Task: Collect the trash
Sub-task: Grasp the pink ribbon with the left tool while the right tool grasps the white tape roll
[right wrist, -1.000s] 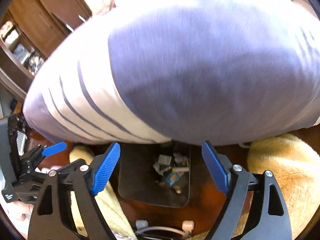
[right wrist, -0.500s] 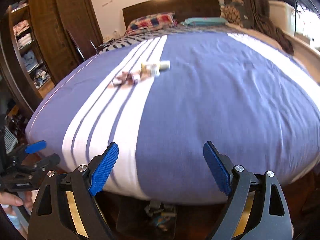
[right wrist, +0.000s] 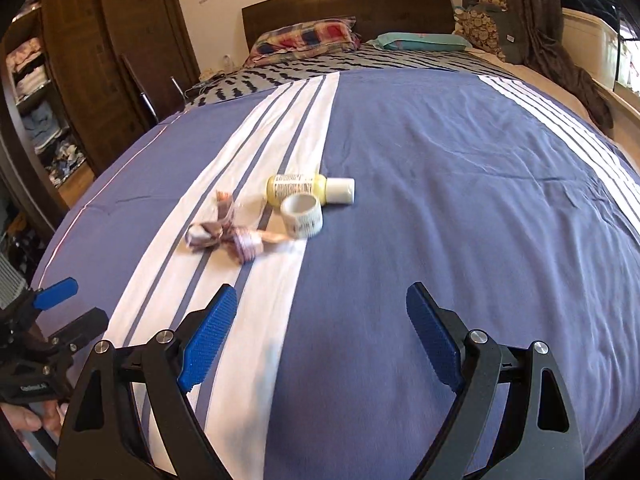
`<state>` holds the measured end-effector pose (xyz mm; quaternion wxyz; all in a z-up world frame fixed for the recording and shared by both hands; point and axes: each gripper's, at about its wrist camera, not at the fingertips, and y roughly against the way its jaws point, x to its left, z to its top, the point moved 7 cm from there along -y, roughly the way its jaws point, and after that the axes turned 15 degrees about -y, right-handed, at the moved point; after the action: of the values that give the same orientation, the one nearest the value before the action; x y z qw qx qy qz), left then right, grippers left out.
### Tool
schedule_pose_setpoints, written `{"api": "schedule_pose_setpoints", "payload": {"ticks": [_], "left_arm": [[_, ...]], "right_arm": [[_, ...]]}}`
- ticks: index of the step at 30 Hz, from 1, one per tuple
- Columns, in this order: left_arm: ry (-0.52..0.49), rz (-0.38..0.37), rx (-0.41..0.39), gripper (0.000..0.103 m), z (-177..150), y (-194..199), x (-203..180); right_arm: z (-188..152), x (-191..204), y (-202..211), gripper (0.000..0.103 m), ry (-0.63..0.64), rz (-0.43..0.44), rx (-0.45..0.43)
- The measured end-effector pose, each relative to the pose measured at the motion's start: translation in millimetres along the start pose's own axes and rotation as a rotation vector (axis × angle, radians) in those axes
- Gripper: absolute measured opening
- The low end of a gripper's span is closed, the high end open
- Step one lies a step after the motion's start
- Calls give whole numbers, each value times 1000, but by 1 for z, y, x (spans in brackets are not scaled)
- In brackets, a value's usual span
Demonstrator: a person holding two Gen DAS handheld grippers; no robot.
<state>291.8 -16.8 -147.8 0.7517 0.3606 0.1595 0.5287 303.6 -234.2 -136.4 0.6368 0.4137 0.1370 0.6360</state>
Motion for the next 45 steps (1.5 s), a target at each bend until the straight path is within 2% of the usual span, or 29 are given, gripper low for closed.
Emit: {"api": "schedule_pose_setpoints", "payload": {"ticks": [5, 6, 11, 13, 14, 15, 16, 20, 23, 24, 25, 33, 40, 45], "left_arm": [[-27, 8, 11, 93, 22, -31, 4], [-32, 6, 11, 90, 26, -37, 4], [-50, -25, 27, 75, 40, -63, 2], [-55, -39, 31, 71, 45, -73, 0], [-58, -44, 33, 69, 47, -78, -1], [-62, -51, 35, 64, 48, -82, -2], [-68, -59, 41, 61, 50, -88, -3], [-81, -97, 68, 38, 51, -101, -9], [-81, -105, 62, 21, 53, -99, -10], [-83, -109, 62, 13, 53, -98, -10], [-87, -109, 63, 10, 53, -97, -11], [-103, -104, 36, 3, 48, -67, -18], [-108, -66, -58, 3, 63, 0, -21], [-126, -40, -126, 3, 65, 57, -31]], "right_arm": [[21, 10, -34, 86, 4, -6, 8], [26, 11, -41, 85, -2, -2, 13], [37, 18, -66, 66, -12, 17, 38], [40, 19, -73, 65, -14, 22, 45], [41, 20, -75, 58, -13, 25, 46], [42, 22, -77, 51, -10, 28, 48], [44, 24, -80, 49, -7, 29, 55], [42, 29, -87, 35, 10, 34, 77], [40, 30, -85, 34, 23, 27, 72], [39, 31, -85, 34, 26, 25, 71], [38, 32, -84, 34, 30, 23, 69], [33, 33, -58, 33, 35, 40, 46], [42, 37, 2, 33, 42, 67, -34], [32, 41, 50, 33, 56, 92, -81]]}}
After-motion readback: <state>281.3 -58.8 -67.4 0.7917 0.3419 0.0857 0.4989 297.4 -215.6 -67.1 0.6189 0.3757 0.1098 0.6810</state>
